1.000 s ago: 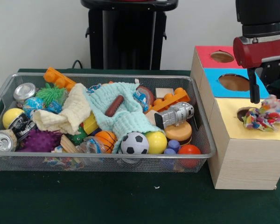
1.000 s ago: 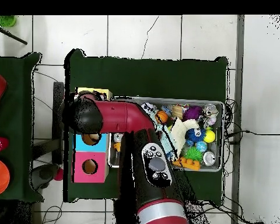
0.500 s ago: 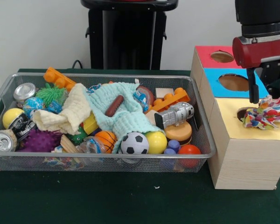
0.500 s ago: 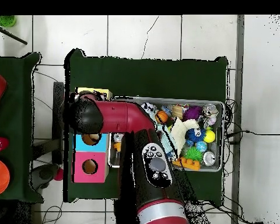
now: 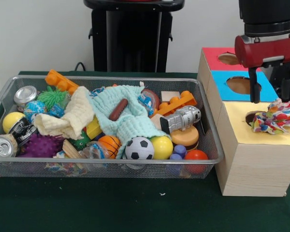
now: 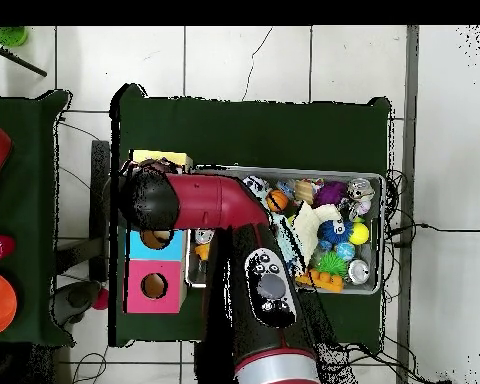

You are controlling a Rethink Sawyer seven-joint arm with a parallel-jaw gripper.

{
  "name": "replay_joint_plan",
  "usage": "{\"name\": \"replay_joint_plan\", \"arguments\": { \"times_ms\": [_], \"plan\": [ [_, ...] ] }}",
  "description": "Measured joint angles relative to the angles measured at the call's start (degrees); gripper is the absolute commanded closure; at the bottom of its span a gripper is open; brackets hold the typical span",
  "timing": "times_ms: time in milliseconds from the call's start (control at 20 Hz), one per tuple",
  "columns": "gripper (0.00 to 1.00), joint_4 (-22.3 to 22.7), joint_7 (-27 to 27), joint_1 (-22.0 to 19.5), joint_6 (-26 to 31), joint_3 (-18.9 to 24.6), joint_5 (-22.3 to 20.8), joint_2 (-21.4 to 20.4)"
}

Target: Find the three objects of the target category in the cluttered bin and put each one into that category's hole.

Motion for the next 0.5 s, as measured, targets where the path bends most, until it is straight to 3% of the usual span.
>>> {"name": "replay_joint_plan", "arguments": {
  "times_ms": [500],
  "plan": [
    [0.00,-0.83,0.00,1.02,9.76,-1.23,-0.01,-1.99]
  ]
}}
